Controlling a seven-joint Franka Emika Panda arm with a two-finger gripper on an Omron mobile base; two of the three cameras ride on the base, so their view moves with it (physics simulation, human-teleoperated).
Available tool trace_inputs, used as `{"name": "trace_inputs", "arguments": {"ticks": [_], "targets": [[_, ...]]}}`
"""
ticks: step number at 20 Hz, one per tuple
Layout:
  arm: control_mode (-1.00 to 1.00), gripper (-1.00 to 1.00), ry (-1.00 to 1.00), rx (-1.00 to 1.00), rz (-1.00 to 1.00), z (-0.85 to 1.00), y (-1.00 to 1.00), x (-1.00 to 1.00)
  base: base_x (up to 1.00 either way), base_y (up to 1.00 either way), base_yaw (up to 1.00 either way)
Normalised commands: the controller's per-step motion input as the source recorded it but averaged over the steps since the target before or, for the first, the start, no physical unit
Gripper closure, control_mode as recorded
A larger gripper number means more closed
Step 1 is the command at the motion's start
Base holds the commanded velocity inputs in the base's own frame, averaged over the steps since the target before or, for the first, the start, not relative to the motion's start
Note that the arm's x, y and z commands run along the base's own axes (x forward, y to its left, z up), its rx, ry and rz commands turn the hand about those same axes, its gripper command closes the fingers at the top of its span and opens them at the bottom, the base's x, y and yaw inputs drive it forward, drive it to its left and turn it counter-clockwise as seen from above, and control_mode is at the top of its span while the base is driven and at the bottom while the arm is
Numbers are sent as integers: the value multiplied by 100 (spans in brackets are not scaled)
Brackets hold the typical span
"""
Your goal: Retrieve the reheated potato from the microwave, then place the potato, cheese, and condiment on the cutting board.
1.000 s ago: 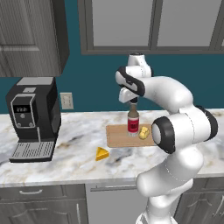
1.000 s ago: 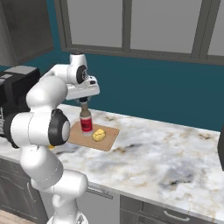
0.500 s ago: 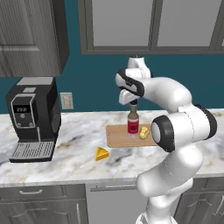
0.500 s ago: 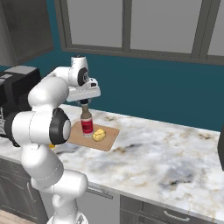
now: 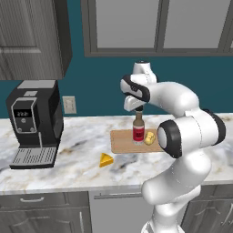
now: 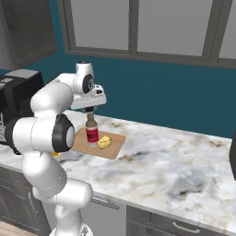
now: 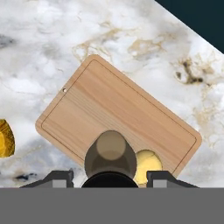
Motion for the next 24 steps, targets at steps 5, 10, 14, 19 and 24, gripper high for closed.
{"name": "trace_inputs", "arguments": {"ticks": [5,10,14,19,24], "targets": [[-100,100,0,0,0,-13,-4,0,0,0,0],[-100,-100,0,0,0,-13,-5,-1,0,0,0],[-100,-100,0,0,0,-9,-4,-8,0,0,0],[-100,-100,0,0,0,0,-6,-14,0,0,0],[-100,-100,0,0,0,9,0,-6,0,0,0]]}}
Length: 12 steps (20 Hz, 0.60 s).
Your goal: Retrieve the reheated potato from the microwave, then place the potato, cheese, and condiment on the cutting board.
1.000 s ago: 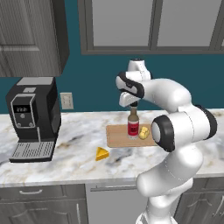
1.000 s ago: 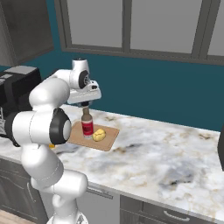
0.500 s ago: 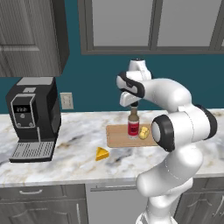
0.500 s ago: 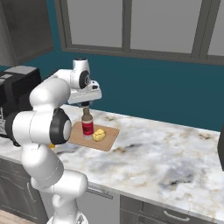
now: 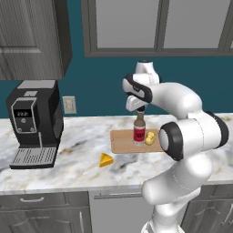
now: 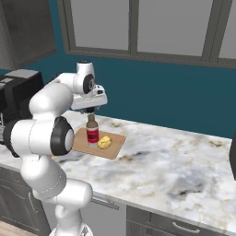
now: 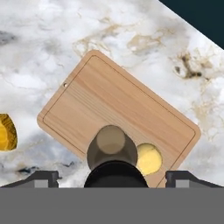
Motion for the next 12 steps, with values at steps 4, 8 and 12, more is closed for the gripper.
{"name": "trace_inputs", "arguments": {"ticks": [4,8,12], "targets": [[-100,-100,-5,0,0,23,0,0,0,0,0],[-100,-100,-3,0,0,28,0,-6,0,0,0],[-100,-100,0,0,-6,10,0,-33,0,0,0]]}}
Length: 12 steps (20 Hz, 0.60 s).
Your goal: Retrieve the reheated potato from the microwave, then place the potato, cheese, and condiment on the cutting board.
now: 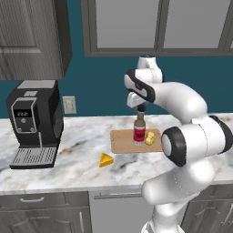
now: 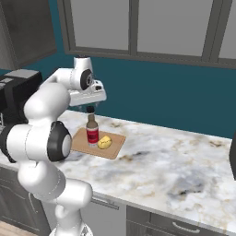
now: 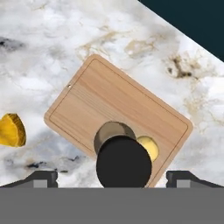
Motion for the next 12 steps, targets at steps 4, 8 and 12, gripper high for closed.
{"name": "trace_inputs", "arguments": {"ticks": [4,8,12], "targets": [[-100,-100,0,0,-10,0,2,-48,0,0,0],[-100,-100,0,0,-11,-3,2,-53,0,0,0],[-100,-100,-2,0,-7,-11,16,-58,0,0,0]]}}
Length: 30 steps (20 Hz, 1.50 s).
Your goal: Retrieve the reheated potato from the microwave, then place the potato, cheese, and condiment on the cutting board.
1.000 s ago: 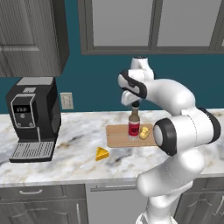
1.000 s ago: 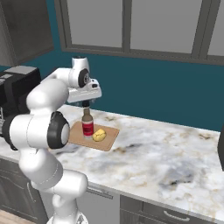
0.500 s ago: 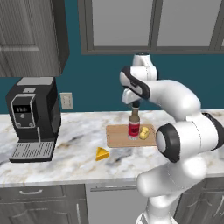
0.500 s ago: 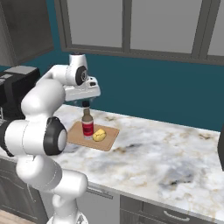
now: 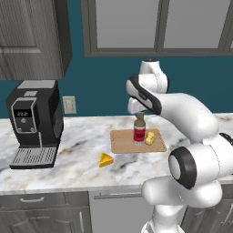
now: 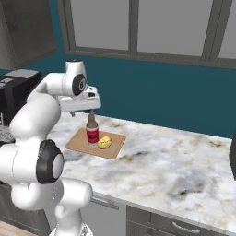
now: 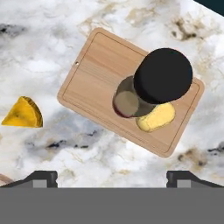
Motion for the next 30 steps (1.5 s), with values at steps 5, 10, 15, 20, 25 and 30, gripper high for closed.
{"name": "trace_inputs", "arguments": {"ticks": [5,10,15,20,25,30], "targets": [[-100,-100,-3,0,-4,-15,33,-52,0,0,0],[-100,-100,0,0,-4,-13,49,-33,0,0,0],[-100,-100,0,0,-7,-10,60,-10,0,0,0],[-100,-100,0,0,-14,-17,66,-1,0,0,0],[-100,-100,2,0,-28,-32,55,0,0,0,0],[-100,-100,1,0,-41,-35,50,0,0,0,0]]}}
